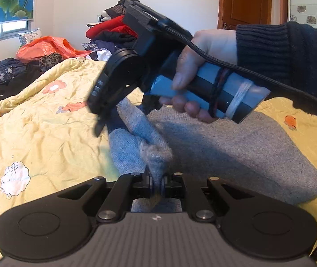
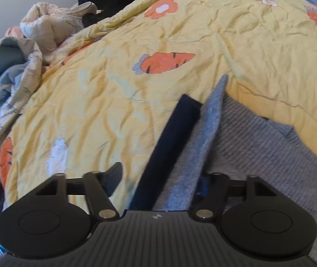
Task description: Fold small clothes
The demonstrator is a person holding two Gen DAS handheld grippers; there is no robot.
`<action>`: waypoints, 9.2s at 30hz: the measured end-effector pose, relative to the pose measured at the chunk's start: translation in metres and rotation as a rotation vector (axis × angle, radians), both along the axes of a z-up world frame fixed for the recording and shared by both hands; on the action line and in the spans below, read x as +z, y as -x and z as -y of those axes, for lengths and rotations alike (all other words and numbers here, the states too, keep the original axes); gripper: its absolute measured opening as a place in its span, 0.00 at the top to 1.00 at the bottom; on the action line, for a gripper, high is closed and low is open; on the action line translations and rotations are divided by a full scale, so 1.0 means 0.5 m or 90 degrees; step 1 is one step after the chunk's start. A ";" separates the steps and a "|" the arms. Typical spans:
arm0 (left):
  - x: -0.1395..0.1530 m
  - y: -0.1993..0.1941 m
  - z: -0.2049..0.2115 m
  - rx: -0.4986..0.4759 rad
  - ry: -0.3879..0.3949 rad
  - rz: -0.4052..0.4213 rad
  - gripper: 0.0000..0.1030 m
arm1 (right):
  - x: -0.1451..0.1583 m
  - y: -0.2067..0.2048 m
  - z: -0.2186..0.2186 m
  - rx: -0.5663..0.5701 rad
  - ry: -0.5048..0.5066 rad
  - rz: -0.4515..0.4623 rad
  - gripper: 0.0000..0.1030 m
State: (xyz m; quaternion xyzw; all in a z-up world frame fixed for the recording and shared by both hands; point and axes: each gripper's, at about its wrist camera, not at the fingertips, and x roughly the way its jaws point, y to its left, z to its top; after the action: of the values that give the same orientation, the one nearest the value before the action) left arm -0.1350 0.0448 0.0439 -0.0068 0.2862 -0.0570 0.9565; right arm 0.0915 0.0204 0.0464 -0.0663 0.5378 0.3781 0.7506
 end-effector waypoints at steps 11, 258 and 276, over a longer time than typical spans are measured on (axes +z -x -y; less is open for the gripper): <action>0.031 0.010 0.032 -0.033 -0.006 0.017 0.94 | 0.026 0.006 0.121 -0.025 -0.092 0.033 0.81; -0.023 -0.104 -0.050 -0.114 0.234 -0.217 0.77 | -0.094 0.319 0.598 -0.394 -0.322 -0.033 0.50; -0.052 -0.051 0.055 -0.158 0.057 -0.171 0.29 | -0.023 0.261 0.591 -0.448 -0.211 0.078 0.28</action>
State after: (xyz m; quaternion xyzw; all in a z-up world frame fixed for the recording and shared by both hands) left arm -0.1093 0.0175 0.0177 -0.0217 0.4069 -0.1862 0.8940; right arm -0.0392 -0.2751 0.0350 0.2218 0.4133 0.1744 0.8658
